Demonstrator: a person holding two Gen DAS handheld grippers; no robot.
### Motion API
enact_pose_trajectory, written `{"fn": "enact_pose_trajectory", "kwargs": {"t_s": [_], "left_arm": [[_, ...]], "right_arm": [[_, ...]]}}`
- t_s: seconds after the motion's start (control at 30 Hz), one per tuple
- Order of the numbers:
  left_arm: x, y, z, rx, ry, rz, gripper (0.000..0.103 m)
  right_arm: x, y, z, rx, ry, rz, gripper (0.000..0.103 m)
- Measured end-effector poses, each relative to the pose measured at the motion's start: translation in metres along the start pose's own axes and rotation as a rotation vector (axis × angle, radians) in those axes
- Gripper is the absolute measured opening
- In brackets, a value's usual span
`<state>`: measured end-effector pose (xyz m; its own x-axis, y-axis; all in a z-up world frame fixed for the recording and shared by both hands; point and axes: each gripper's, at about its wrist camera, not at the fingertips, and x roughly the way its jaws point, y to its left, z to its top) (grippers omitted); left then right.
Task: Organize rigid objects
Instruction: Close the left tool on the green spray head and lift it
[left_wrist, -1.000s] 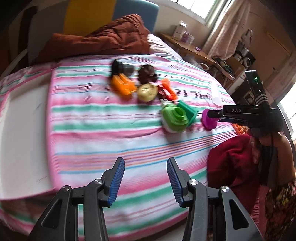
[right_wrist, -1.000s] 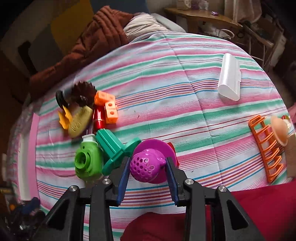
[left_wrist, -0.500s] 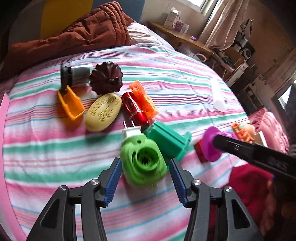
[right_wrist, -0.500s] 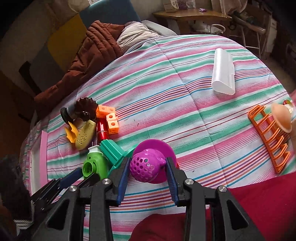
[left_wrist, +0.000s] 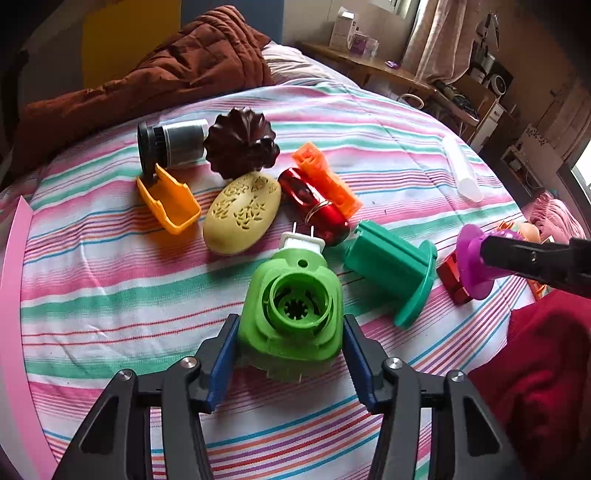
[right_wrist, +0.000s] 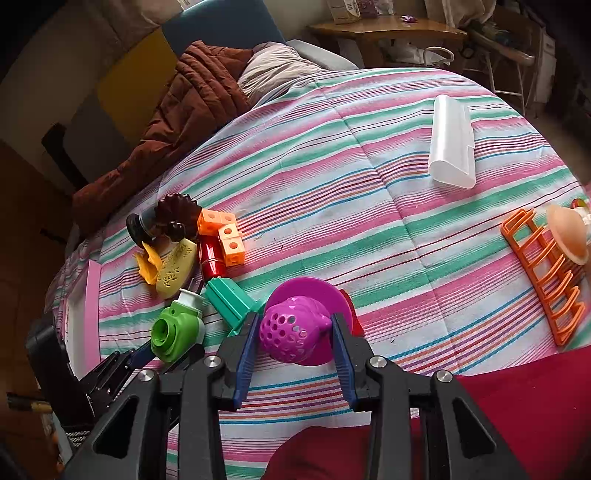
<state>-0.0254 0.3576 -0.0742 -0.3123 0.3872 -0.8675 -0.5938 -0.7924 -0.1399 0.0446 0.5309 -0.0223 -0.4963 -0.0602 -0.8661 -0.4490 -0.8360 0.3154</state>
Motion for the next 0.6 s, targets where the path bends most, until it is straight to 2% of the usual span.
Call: {"fn": "enact_pose_trajectory", "kwargs": {"t_s": [0.23,0.4,0.6], "left_arm": [[0.004,-0.005,-0.003,0.096,-0.036,0.034,0.053],[-0.003,0.012,-0.012,0.06,-0.042,-0.016,0.053],[-0.018,0.033,-0.028,-0.004,-0.068,-0.021,0.053]], "right_arm": [[0.001,-0.002,0.0,0.002,0.001,0.002,0.039],[0.002,-0.003,0.0,0.002,0.004,0.001,0.039],[0.002,-0.003,0.0,0.006,0.003,0.0,0.039]]}}
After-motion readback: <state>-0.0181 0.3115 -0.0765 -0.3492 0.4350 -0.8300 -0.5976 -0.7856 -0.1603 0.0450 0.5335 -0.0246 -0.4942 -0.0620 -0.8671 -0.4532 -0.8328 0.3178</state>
